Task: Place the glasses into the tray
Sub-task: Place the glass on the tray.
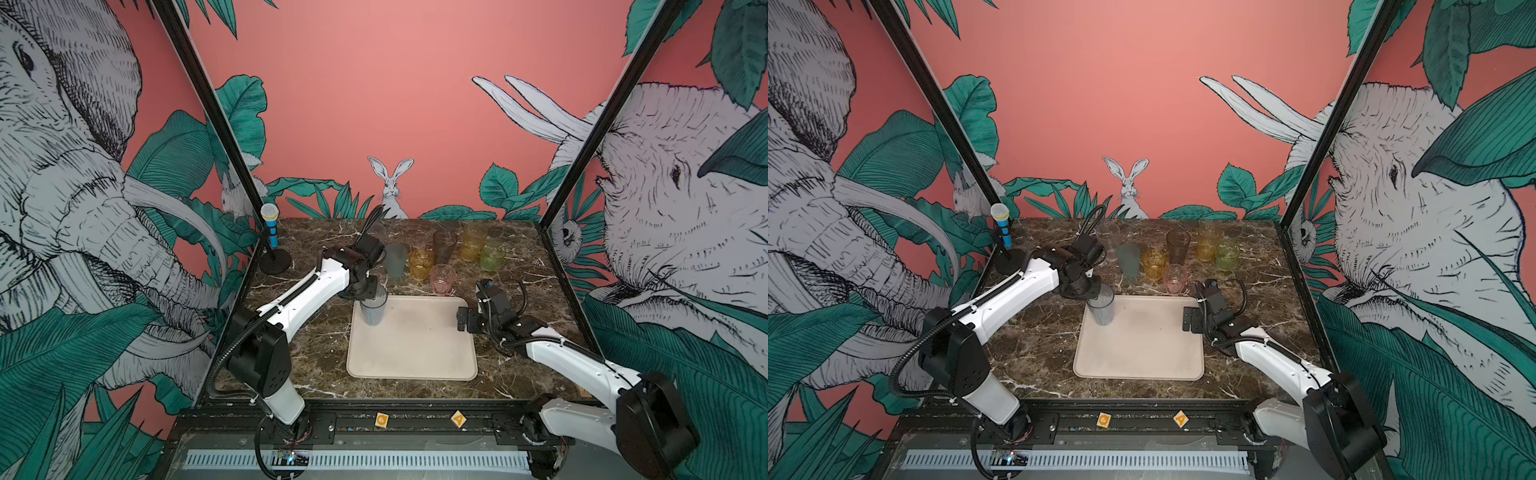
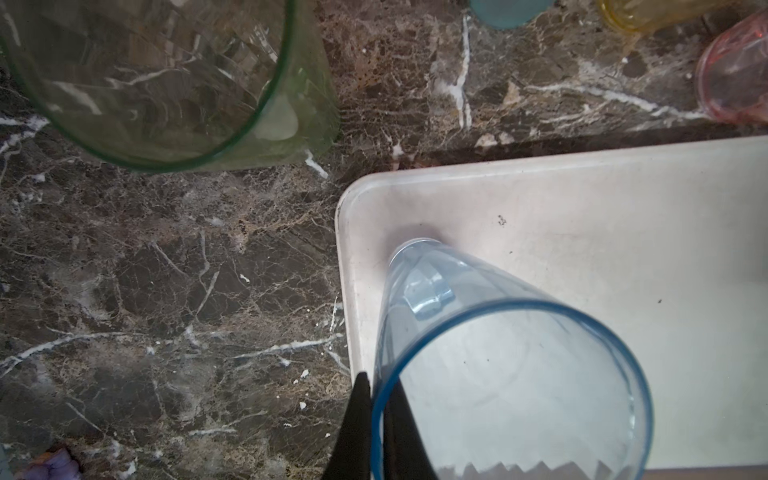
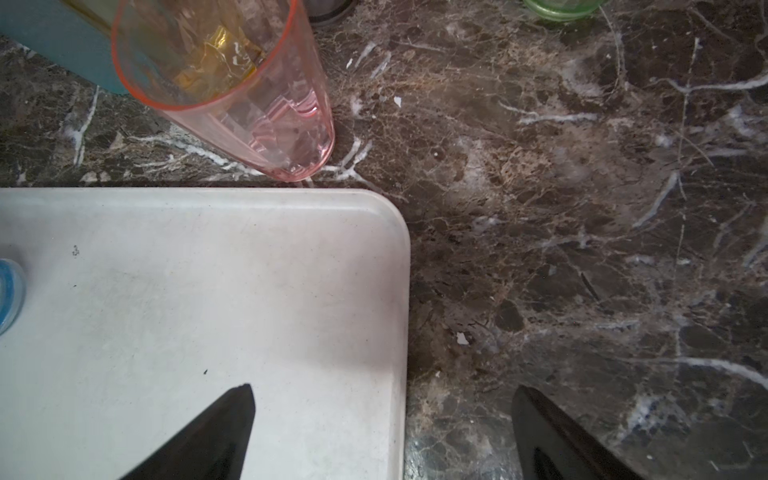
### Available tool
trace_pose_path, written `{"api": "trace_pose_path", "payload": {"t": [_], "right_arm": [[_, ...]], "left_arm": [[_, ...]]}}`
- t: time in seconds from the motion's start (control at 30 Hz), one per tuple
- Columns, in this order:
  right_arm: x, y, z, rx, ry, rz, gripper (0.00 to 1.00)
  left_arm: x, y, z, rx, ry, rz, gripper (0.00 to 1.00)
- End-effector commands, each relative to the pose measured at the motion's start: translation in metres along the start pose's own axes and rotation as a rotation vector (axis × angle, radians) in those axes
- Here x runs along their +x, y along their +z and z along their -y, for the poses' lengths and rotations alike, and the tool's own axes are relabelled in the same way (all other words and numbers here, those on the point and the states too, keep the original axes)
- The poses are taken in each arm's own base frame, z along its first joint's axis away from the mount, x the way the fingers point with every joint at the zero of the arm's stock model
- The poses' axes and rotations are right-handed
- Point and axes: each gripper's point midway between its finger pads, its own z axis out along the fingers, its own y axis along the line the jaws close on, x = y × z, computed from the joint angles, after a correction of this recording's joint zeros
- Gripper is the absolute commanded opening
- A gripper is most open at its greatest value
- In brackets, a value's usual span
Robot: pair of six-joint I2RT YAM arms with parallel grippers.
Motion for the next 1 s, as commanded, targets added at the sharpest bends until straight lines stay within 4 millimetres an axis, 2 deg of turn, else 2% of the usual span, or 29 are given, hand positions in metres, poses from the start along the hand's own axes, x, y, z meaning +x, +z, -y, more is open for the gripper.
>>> {"api": "trace_pose_path", "payload": {"t": [0.0, 0.13, 0.27, 0.5, 0.77, 0.97], "right_arm": [[0.001, 0.002, 0.001, -0.006, 0.016, 0.008, 0.99], [0.000, 0.002, 0.001, -0.008, 0.019, 0.010, 0.99], [0.000, 0.002, 0.002, -0.008, 0.022, 0.009, 0.99], [0.000, 0.002, 0.002, -0.008, 0.026, 0.009, 0.99], [0.000, 0.002, 0.003, -0.008, 0.031, 0.010, 0.99], [0.001, 0.001, 0.003, -0.009, 0.032, 0.011, 0.99]], "left_arm": [[-0.006, 0.000, -0.006, -0.001, -0.044, 0.021, 0.00], [-0.007, 0.003, -0.006, 0.009, -0.053, 0.015, 0.01], [-0.006, 0.007, -0.005, 0.013, -0.055, 0.002, 0.08], [-0.006, 0.003, -0.005, 0.011, -0.058, -0.001, 0.25], [-0.009, -0.012, -0.010, -0.002, -0.057, 0.014, 0.35], [-0.012, -0.029, -0.017, -0.022, -0.059, 0.027, 0.51]]}}
